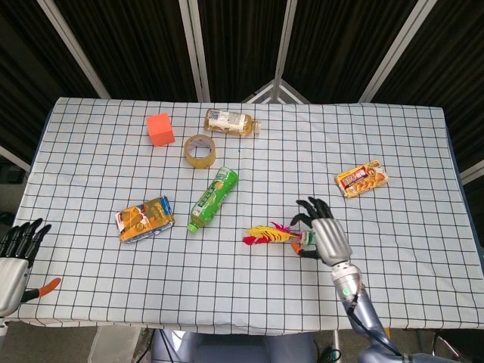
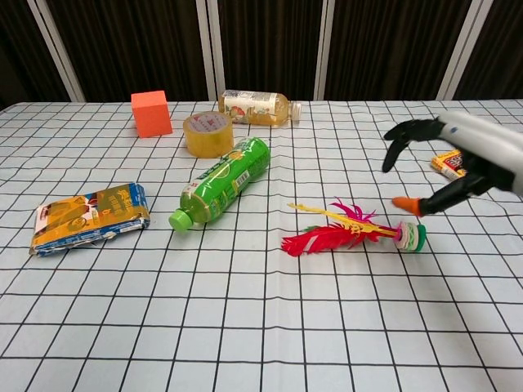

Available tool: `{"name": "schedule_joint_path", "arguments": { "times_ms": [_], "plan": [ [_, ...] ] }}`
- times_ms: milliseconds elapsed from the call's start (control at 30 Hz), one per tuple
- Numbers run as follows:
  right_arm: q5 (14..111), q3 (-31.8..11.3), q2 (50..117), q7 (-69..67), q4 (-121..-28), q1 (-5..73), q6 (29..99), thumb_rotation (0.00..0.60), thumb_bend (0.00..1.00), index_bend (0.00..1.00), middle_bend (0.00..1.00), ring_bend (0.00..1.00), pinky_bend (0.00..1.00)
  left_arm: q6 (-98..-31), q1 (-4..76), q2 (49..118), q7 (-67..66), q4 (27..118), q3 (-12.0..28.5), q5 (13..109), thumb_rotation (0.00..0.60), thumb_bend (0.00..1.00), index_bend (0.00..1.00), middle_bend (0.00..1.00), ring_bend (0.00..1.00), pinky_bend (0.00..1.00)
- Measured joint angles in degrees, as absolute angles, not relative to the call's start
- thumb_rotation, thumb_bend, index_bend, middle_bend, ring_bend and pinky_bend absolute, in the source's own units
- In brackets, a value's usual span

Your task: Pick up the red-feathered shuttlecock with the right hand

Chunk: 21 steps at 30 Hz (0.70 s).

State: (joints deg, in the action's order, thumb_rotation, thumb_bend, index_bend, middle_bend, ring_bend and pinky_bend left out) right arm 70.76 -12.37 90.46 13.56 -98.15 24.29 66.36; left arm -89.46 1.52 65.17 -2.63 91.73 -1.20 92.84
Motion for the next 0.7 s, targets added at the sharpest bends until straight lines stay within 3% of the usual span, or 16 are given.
{"name": "schedule_joint_path", "arguments": {
  "times_ms": [267, 700],
  "plan": [
    [66.6, -13.5, 100.4, 17.6, -91.9, 28.3, 65.3, 0.6, 0.34, 0.49, 0.2, 0.0, 0.0, -88.7, 1.7, 64.7, -2.1, 92.2, -1.4, 92.5, 0.6, 0.0, 0.0, 0.0, 0.0, 0.0],
    [64.8, -15.9, 107.9, 17.1, -85.5, 31.3, 65.9, 0.6, 0.35, 0.53, 0.22, 0.0, 0.0, -88.3, 1.9, 64.3, -1.0, 92.6, -1.3, 92.1, 0.6, 0.0, 0.0, 0.0, 0.0, 0.0]
  ]
}}
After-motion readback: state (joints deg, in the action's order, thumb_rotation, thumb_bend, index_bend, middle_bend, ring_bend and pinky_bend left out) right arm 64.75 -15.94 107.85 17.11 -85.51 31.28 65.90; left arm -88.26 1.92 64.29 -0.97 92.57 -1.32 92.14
